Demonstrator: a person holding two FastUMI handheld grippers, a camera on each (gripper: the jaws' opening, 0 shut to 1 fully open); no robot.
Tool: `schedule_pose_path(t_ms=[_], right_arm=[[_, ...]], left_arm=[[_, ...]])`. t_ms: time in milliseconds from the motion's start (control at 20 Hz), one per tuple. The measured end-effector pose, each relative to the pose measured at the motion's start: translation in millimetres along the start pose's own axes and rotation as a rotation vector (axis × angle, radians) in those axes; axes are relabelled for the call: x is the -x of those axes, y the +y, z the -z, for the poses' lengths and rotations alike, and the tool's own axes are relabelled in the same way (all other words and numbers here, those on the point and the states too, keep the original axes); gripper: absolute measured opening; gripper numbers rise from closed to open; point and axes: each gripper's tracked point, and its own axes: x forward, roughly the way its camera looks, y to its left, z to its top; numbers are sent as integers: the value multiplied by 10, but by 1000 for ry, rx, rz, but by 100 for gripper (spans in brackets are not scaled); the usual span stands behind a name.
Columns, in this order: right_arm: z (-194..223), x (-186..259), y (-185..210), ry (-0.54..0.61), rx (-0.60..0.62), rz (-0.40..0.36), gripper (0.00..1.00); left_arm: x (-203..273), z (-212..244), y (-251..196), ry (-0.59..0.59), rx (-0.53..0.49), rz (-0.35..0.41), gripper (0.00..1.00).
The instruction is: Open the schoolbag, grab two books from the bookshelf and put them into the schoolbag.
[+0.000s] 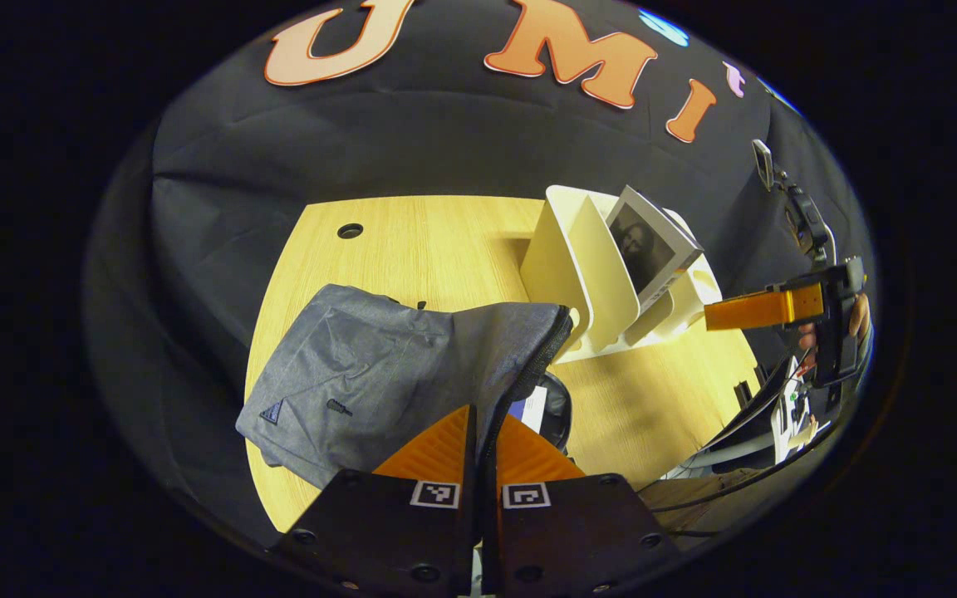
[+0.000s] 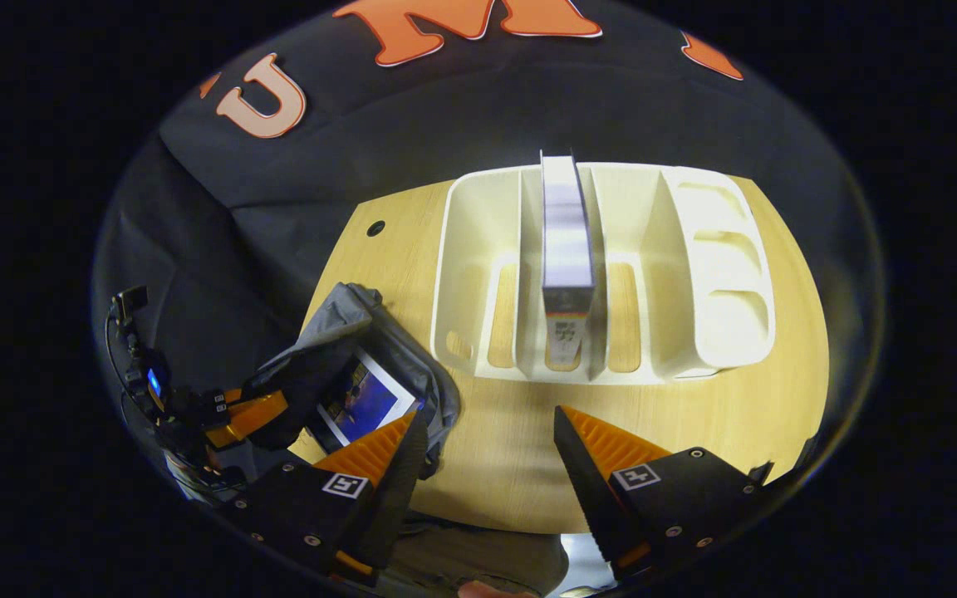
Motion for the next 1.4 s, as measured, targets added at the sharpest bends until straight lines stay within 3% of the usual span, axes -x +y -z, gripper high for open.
schedule_pose_path(t_ms=[400,950,1150,1200,1250,1400], right_arm=[[-637,-27,-327,33,65,80,91],[-1295,-544,-400,158,62,69,88],[-1316,-722,-381,229,46,67,84],[-1296,-774,-401,240,42,71,70],[-1307,-828,-432,245,48,79,81],[-1242,-912,-475,274,59,106,75]], left_arm=[[-33,-2,-93,-6,114,-19,5],[-59,16,-142,13,211,-98,5],[-60,20,-152,24,241,-126,5],[-56,23,-160,26,248,-131,5],[-49,29,-160,27,251,-136,5],[-54,30,-147,31,257,-149,5]])
